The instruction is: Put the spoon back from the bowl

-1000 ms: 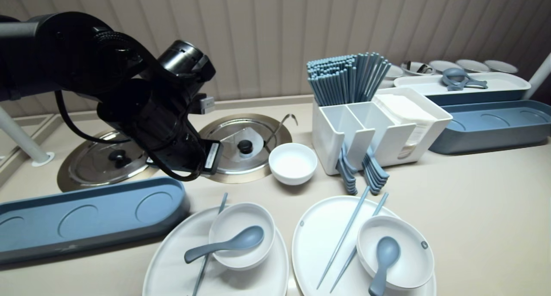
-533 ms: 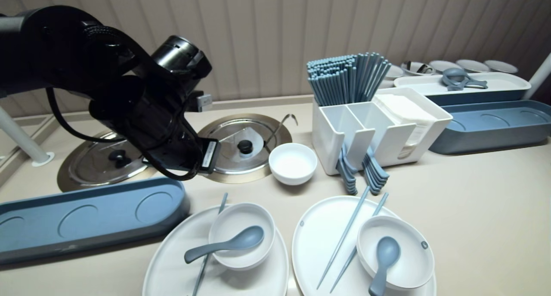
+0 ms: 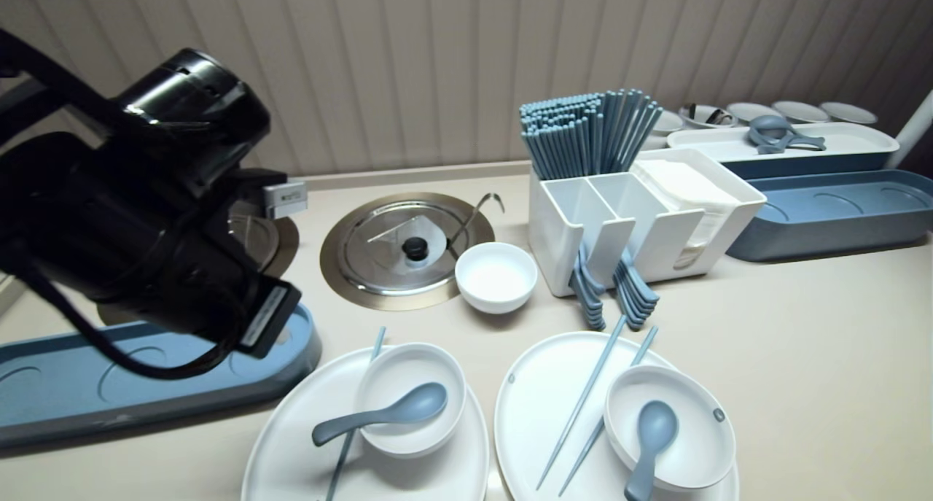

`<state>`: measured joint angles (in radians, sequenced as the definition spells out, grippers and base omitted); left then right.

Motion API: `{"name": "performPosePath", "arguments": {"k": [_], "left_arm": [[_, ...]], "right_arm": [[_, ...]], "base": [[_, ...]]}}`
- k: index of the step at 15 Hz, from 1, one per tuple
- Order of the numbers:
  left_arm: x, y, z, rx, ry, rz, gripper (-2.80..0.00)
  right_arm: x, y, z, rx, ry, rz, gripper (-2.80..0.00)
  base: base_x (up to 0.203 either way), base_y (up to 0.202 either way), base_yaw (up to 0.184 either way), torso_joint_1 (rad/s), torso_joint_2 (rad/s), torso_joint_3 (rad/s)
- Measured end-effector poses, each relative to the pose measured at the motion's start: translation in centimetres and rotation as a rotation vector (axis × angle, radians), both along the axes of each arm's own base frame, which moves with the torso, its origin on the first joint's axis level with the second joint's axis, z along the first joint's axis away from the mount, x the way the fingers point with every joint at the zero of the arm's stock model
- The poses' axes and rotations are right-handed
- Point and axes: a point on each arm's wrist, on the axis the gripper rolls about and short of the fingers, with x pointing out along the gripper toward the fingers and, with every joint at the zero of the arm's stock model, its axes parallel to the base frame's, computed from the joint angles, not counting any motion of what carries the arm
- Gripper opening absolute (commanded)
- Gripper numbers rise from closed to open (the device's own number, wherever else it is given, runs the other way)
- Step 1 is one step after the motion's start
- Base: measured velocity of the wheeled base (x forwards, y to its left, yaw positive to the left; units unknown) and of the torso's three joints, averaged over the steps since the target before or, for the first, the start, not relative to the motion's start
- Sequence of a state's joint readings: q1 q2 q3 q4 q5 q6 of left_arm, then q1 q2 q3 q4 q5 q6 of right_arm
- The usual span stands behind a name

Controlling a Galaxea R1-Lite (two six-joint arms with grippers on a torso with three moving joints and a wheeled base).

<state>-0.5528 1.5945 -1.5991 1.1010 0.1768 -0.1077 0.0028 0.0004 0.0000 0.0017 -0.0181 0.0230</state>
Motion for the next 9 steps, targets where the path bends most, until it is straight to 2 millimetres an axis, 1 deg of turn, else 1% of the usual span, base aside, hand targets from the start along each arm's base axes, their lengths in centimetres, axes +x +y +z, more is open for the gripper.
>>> {"name": "performPosePath", "arguments": {"k": [1,2,4,7,9], "left_arm": [[-1.3,0.8,0.0,0.044,0.016,-0.070,-2.80],[-2.3,1.1,-0.2,0.077,0.026,-0.138,-2.80],[-3.4,0.9,-1.0,0.125,0.041,-0.248,-2.80],[-2.8,-0.7,-2.4,0.113,-0.048,-0.345,-2.80],[-2.8,-1.1,-2.9,0.143,-0.081,-0.433,-2.80]], "right_arm": [[0.0,0.0,0.0,-0.001,0.000,0.000,-2.80],[0.0,0.0,0.0,-0.002,0.000,0.000,-2.80],[0.0,0.0,0.0,-0.001,0.000,0.000,-2.80],[0.0,0.0,0.0,-0.002,0.000,0.000,-2.80],[0.0,0.0,0.0,-0.002,0.000,0.001,-2.80]], "base": [[0.000,0.000,0.000,0.000,0.00,0.000],[0.000,0.000,0.000,0.000,0.00,0.000],[0.000,0.000,0.000,0.000,0.00,0.000],[0.000,0.000,0.000,0.000,0.00,0.000],[0.000,0.000,0.000,0.000,0.00,0.000]]}}
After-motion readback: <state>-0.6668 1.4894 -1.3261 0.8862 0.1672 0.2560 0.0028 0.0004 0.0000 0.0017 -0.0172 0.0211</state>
